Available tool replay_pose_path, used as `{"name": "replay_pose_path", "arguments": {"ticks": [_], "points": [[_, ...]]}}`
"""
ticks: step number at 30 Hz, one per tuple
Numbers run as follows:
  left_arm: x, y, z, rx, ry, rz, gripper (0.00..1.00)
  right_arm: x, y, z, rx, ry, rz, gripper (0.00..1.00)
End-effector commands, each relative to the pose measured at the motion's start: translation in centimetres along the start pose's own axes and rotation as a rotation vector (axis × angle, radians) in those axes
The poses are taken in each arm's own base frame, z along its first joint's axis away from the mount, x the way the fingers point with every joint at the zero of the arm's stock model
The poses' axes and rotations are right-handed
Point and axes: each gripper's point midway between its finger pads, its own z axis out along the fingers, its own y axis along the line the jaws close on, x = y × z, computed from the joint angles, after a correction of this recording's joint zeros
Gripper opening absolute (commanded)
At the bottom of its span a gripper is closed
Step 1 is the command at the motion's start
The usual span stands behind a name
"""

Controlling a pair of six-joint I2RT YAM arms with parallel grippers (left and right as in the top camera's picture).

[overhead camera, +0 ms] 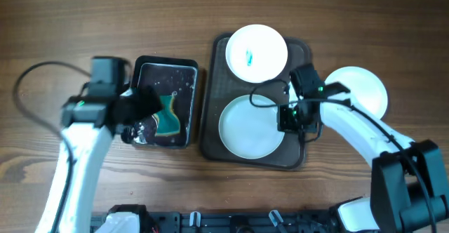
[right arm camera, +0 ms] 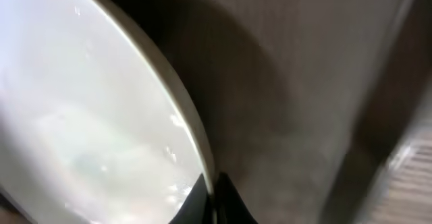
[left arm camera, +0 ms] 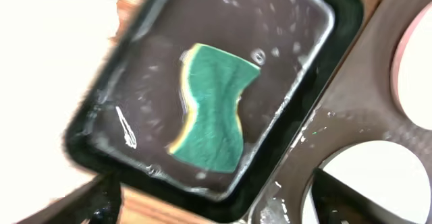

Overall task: Clean dirty plates on tray and stack at the side
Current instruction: 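Lift the front white plate with the right gripper and tilt it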

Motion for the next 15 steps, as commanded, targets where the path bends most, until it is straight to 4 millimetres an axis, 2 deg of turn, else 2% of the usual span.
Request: {"name": "replay_pose_path", "arguments": {"ticks": [1, 4, 8, 12, 15], "points": [[-0.6, 1.9, -2.7, 0.008, -0.06, -0.078, 0.99, -2.8, 2.2, -5.4, -0.02, -0.113, -0.091, 0.04], [-0.7, 3.1, -3.8, 0.001, -0.091, -0.122, 1.0, -3.2, 3.9, -8.2, -0.051, -0.126, -0.118, 0.04], [-1.0, 3.8, -4.6, 0.001, -0.12, -0.15, 1.0, -3.6, 7.8, -10.2, -0.133, -0.163, -0.201, 0.04], [-1.0, 3.9, -4.5, 0.0, -0.117, -0.151, 1.0, -4.2, 11.5, -10.9, -0.172, -0.199, -0.258, 0.04], [-1.0, 3.9, -4.5, -0.001, -0.117, -0.151, 1.0, -4.6, 14.4, -10.6, -0.203, -0.209, -0.29, 0.04]]}}
